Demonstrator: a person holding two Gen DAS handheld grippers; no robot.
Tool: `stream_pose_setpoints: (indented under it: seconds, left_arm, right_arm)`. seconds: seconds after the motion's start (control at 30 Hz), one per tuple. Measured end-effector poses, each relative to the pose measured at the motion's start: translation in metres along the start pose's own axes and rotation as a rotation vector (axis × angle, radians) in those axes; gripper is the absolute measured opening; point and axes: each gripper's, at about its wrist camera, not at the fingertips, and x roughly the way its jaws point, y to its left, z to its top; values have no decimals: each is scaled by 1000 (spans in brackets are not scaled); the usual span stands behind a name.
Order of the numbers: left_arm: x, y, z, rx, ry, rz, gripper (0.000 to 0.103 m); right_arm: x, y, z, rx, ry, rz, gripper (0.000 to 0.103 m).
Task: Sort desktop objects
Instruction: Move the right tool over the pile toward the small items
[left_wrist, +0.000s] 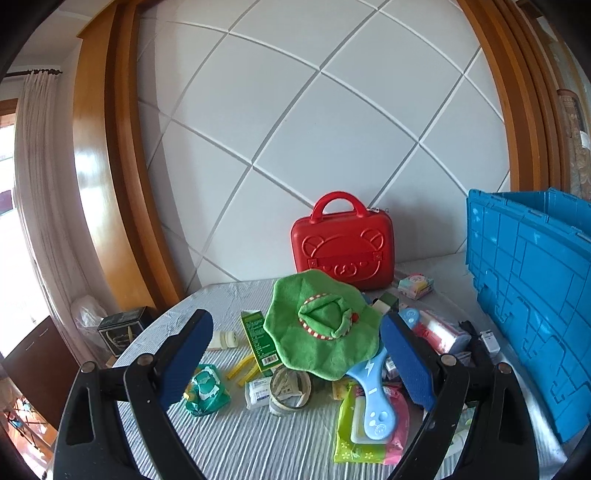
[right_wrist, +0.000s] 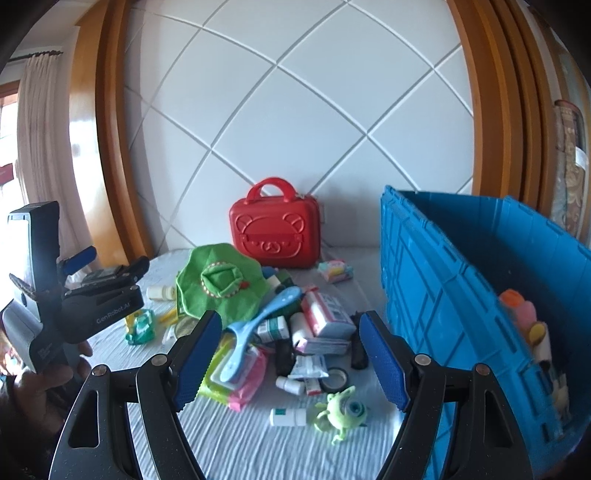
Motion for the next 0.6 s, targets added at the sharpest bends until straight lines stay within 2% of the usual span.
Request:
stream_pose_setpoints:
  seconds: [0.17, 0.37, 0.6]
  left_arm:
    - [26, 14, -23, -20, 82, 21, 93]
    - [47, 43, -56, 11, 88, 23, 93]
    - [78, 81, -98, 56, 172, -10, 93]
  right_arm:
    - [29, 4, -8, 0, 64, 12, 78]
    - [66, 14, -15, 2, 132, -10, 78]
    - [105, 20, -36, 47, 226, -68, 78]
